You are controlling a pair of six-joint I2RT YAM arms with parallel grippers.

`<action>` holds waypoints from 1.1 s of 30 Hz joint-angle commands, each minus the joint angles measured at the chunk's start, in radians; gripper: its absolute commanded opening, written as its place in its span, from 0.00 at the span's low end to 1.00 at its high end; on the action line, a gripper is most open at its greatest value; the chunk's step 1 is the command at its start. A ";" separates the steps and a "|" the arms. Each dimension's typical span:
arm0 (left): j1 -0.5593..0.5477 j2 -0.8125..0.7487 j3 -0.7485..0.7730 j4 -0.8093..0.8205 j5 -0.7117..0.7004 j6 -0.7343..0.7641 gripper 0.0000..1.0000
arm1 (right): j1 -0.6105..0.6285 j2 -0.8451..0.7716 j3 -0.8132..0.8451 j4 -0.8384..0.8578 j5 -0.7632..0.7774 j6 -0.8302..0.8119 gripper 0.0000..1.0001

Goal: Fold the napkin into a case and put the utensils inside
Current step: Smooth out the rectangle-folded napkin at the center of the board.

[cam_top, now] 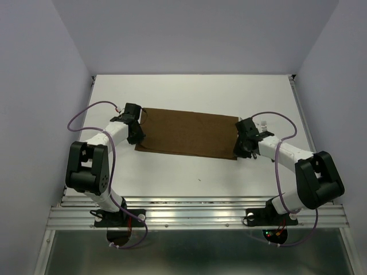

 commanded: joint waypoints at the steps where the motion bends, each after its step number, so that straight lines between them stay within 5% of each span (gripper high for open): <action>1: 0.001 -0.067 0.045 -0.027 -0.014 0.013 0.00 | -0.005 -0.048 0.076 0.002 0.026 -0.015 0.01; 19: 0.003 -0.174 0.012 -0.057 -0.008 -0.010 0.00 | -0.005 -0.170 0.080 -0.054 -0.017 -0.021 0.01; 33: 0.004 -0.124 -0.064 0.012 0.012 -0.028 0.00 | -0.005 -0.106 -0.057 0.027 -0.031 -0.009 0.01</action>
